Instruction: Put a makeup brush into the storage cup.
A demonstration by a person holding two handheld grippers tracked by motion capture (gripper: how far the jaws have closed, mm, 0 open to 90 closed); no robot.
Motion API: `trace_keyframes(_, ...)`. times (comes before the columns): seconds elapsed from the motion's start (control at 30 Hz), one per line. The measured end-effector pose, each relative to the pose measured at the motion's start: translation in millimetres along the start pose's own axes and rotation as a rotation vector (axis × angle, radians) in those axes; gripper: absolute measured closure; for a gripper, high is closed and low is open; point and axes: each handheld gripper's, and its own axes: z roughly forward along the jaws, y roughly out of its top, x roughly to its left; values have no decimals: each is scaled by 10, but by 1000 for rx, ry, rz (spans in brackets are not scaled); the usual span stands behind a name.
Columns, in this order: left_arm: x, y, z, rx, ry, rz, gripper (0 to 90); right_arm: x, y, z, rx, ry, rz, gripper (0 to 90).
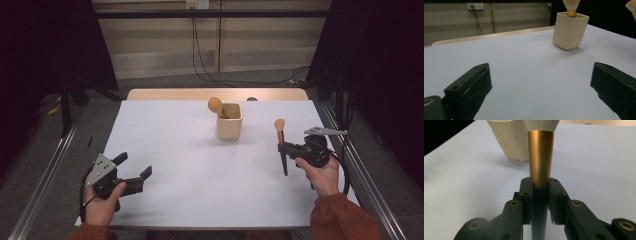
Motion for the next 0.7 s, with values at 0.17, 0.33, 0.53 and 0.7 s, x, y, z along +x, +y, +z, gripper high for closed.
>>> trace_keyframes(0.17,0,-1,-1,2,-2,1,33,1,-39,-11,-63,3,-11,755)
trace_keyframes(0.33,-1,-1,-3,2,-1,1,33,-6,-64,-31,-132,7,-17,754)
trace_keyframes(0.53,-2,0,-1,1,-3,3,33,21,-77,-46,-220,4,-56,754)
trace_keyframes(0.7,-6,1,-8,-1,-2,4,33,63,-57,-53,-266,22,-82,754)
